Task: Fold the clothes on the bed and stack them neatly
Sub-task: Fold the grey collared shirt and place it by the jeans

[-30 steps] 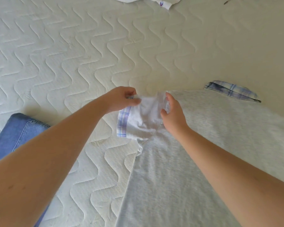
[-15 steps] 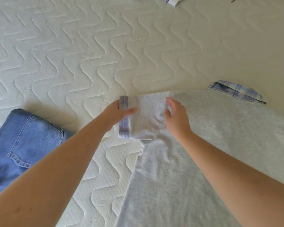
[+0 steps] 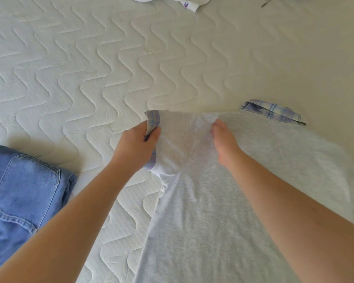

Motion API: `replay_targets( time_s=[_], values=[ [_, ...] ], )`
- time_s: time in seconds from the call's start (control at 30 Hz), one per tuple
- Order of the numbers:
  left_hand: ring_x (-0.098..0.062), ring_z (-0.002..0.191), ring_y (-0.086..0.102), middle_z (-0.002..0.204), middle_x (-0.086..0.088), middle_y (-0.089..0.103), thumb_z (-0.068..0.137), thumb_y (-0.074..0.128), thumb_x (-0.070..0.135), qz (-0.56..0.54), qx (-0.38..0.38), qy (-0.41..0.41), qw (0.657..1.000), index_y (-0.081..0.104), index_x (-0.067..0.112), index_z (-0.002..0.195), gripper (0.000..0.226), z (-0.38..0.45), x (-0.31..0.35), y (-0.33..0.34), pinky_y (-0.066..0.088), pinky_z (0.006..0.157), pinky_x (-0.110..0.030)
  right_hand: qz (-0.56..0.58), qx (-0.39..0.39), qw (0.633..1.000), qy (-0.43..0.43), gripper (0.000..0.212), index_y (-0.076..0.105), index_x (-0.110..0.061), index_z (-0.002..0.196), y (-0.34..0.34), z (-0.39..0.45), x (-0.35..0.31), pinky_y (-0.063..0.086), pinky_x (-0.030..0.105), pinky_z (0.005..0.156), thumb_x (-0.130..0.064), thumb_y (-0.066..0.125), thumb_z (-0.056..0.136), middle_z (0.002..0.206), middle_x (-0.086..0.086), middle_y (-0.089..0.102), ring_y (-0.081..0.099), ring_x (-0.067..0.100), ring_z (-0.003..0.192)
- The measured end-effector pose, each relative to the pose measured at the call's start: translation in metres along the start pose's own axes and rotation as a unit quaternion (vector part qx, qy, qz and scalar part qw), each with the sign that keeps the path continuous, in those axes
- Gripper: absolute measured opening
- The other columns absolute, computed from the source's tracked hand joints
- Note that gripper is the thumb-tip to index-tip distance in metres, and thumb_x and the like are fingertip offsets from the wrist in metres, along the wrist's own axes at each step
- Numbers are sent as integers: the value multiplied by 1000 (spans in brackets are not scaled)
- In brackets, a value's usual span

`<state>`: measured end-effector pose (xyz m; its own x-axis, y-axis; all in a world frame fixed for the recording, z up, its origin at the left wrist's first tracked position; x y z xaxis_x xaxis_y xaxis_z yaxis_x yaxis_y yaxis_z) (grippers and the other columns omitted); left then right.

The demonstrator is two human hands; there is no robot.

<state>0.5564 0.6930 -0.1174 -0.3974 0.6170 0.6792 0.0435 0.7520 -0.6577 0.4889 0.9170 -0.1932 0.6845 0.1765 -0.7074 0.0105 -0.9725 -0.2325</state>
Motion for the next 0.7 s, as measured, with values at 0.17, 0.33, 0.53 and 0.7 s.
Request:
replay_targets(
  time_s=[0.17, 0.33, 0.53, 0.7],
  values=[
    [-15, 51, 52, 55, 6, 50, 99, 46, 41, 50, -56, 127, 989, 46, 27, 75, 29, -38, 82, 36, 38, 45, -29, 206, -70, 973, 72, 35, 54, -15, 129, -43, -5, -4, 51, 37, 86, -33, 38, 103, 118, 7, 66, 67, 21, 101],
    [-11, 78, 68, 98, 5, 72, 101, 43, 48, -4, -252, 119, 960, 57, 34, 117, 25, -68, 116, 125, 52, 68, -24, 222, -83, 966, 106, 53, 65, -17, 117, -105, -11, 16, 52, 36, 74, -53, 29, 102, 109, 9, 71, 69, 24, 97],
    [-10, 103, 65, 132, 5, 61, 103, 44, 21, -1, -212, 98, 972, 55, 27, 135, 35, -26, 71, 139, 52, 92, -27, -175, -58, 983, 22, 51, 68, -18, 103, -138, -19, 49, 46, 23, 54, -65, 52, 89, 77, 0, 69, 65, 9, 59],
    [-17, 104, 60, 161, 12, 18, 98, 51, 8, 241, -202, 243, 918, 32, 26, 151, 59, 42, 71, 131, 53, 85, -35, -493, 4, 869, -38, 41, 58, -10, 108, -143, -31, 65, 48, 36, 82, -45, 67, 87, 108, 9, 64, 60, 31, 106]
  ],
)
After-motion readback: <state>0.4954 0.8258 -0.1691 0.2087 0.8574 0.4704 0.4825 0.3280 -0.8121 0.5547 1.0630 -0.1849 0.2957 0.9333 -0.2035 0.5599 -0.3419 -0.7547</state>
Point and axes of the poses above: each hand's wrist, its own z-axis towards the middle knuckle, its own y-axis out of the palm, x = y × z, the point moved 2 cm from there along z, towards the middle knuckle
